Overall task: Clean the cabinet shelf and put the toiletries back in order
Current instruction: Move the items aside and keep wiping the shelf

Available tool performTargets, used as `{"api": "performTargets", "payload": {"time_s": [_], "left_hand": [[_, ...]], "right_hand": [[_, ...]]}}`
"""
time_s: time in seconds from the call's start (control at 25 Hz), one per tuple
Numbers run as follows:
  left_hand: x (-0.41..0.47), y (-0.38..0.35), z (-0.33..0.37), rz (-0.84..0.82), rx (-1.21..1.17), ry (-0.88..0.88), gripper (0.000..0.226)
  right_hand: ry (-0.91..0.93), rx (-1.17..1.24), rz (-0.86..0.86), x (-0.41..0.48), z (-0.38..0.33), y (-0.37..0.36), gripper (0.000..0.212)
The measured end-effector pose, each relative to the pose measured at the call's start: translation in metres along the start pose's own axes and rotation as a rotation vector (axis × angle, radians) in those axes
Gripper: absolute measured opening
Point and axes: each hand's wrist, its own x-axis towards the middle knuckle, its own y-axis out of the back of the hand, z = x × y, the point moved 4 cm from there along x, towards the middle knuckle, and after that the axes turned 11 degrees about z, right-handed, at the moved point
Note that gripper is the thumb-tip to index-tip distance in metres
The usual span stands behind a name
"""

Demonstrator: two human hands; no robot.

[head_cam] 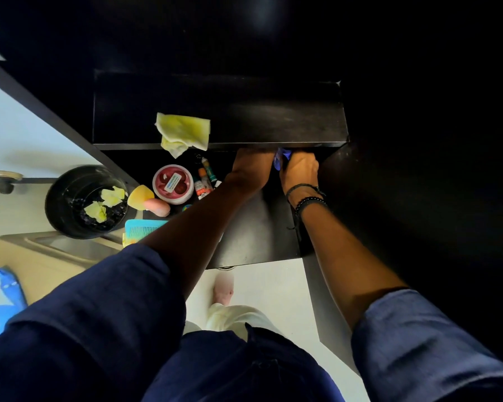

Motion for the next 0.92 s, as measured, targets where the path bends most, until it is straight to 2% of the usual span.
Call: {"api": "performTargets", "payload": {"time_s": [0.12,0.2,0.28,0.36,0.44,0.56,0.68,0.92], "left_hand": [[-0.007,0.005,0.002,0.072,0.018,-0.029,0.033],[-0.014,0.014,0.009,0.244,0.051,-0.106,0.028],[-0.023,0.016,0.006,0.335,0.083,-0.172,0.022],[-0.030,0.013,0.000,0.276,0.061,-0.188,0.028],[-0.039,0.011,-0.007,0.229,0.075,-0.121,0.042],[-0.057,0.015,-0.021,0.230,0.159,-0.079,0.055],[-0.076,0.022,-0.041,0.225,0.140,-0.080,0.066],[-0.115,0.035,-0.093,0.202,0.118,0.043,0.074]], "right_hand": [[0.015,0.019,0.016,-0.004,0.002,0.003,0.027],[-0.003,0.058,0.042,-0.011,0.003,0.009,0.028],[-0.009,0.108,0.068,-0.021,0.004,0.013,0.028],[-0.002,0.155,0.121,-0.030,0.004,0.015,0.028],[0.027,0.216,0.166,-0.041,0.003,0.013,0.033],[0.094,0.304,0.168,-0.063,-0.002,0.000,0.046],[0.101,0.379,0.078,-0.086,-0.012,-0.019,0.055],[0.131,0.428,-0.116,-0.121,-0.042,-0.057,0.060]]}}
